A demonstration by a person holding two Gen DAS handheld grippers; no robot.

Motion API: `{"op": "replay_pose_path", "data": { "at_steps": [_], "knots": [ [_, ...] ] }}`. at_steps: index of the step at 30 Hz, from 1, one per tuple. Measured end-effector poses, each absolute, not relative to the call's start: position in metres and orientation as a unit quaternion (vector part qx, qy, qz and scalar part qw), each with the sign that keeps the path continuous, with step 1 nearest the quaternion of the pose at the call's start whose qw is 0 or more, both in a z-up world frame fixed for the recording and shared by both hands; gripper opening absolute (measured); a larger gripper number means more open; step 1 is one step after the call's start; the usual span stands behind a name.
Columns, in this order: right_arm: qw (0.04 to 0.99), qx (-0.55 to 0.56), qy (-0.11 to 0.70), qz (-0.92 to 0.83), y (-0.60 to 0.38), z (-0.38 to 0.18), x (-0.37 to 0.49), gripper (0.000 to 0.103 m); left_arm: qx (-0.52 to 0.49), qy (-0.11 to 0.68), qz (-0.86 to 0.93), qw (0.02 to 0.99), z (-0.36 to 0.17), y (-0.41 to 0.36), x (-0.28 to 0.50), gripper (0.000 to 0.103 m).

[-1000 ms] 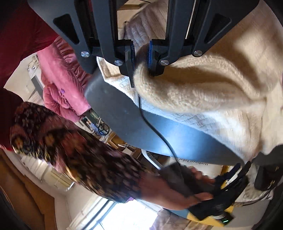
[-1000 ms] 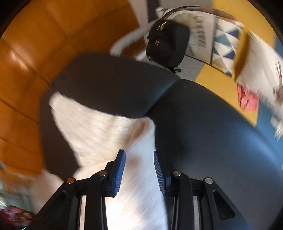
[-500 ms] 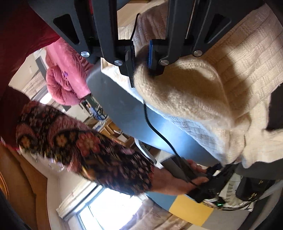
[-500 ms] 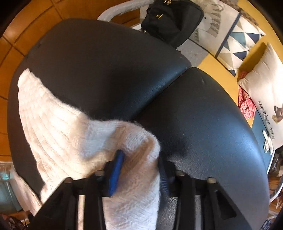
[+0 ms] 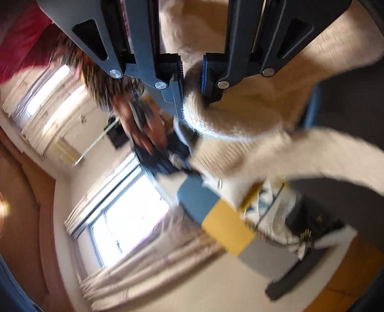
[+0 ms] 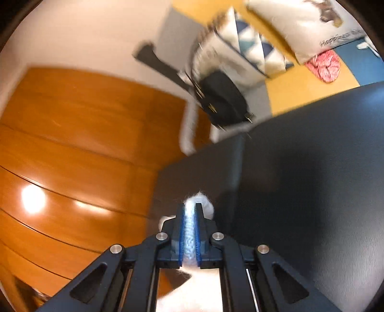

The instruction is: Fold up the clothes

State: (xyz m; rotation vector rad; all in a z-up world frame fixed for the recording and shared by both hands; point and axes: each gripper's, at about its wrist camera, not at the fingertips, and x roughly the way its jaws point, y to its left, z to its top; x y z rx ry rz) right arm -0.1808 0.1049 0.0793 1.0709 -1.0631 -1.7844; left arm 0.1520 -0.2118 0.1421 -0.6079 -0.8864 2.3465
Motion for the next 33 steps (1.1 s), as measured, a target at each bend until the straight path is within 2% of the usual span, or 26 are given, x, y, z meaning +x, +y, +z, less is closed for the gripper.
{"op": "replay_pose_path", "data": {
  "at_steps": [3,6,9,11,12,15,18,23,26,33],
  "knots": [
    [0.417,0.334,-0.482,-0.694,0.155,0.120,-0.144,0.000,-0.187,-0.334,0.882,0.274,0.176,-0.223,0.147,0.011],
    [0.424,0.250,-0.483,-0.724,0.204,0.174,-0.096,0.000,-0.164,-0.336,0.883,0.283,0.207,-0.231,0.142,0.011],
    [0.407,0.240,-0.382,-0.794,0.219,0.209,-0.065,0.003,-0.155,-0.313,0.893,0.284,0.232,-0.228,0.143,0.011],
    [0.349,0.271,-0.279,-0.852,0.206,0.217,-0.056,0.015,-0.163,-0.306,0.891,0.293,0.236,-0.220,0.149,0.011],
    [0.330,0.295,-0.240,-0.864,0.191,0.211,-0.060,0.030,-0.167,-0.304,0.889,0.300,0.234,-0.216,0.152,0.011],
    [0.296,0.372,-0.139,-0.869,0.139,0.185,-0.079,0.030,-0.180,-0.290,0.886,0.312,0.222,-0.208,0.173,0.011],
    [0.288,0.447,-0.078,-0.843,0.083,0.149,-0.101,0.030,-0.188,-0.302,0.879,0.318,0.202,-0.209,0.198,0.011],
    [0.275,0.543,-0.101,-0.787,0.039,0.076,-0.116,0.030,-0.201,-0.331,0.863,0.324,0.174,-0.216,0.217,0.011],
    [0.249,0.565,-0.061,-0.784,0.027,0.044,-0.134,0.030,-0.206,-0.328,0.859,0.334,0.168,-0.216,0.218,0.011],
    [0.259,0.559,0.092,-0.782,-0.042,0.033,-0.170,0.030,-0.206,-0.310,0.855,0.362,0.160,-0.210,0.227,0.012]
  ]
}}
